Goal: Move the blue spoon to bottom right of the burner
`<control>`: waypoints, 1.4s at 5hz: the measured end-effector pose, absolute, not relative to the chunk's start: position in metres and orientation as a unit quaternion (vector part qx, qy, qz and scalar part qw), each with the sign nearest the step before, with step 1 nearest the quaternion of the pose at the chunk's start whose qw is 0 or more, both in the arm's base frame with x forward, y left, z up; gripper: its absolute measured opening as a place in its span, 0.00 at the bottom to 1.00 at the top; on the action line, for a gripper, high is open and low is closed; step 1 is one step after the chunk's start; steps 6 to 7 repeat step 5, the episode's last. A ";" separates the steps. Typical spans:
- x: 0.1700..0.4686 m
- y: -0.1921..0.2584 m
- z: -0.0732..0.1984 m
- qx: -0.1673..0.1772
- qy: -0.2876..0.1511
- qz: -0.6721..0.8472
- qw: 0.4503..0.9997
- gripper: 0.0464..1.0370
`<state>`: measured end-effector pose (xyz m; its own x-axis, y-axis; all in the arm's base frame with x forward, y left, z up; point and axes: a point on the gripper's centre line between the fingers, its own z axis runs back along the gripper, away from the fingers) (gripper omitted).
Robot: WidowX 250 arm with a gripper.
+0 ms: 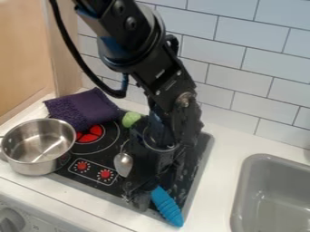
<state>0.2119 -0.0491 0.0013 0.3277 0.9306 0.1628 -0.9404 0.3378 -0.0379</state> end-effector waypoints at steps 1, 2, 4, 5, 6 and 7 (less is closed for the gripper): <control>0.213 -0.048 0.001 0.033 -0.073 0.578 0.812 0.96; 0.212 -0.047 0.001 0.036 -0.071 0.575 0.814 0.96; 0.213 -0.044 0.026 0.020 -0.096 0.580 0.809 0.96; 0.215 -0.043 0.044 0.000 -0.116 0.569 0.814 0.96; 0.215 -0.043 0.044 0.000 -0.116 0.569 0.814 0.96; 0.215 -0.043 0.044 0.000 -0.116 0.569 0.814 0.96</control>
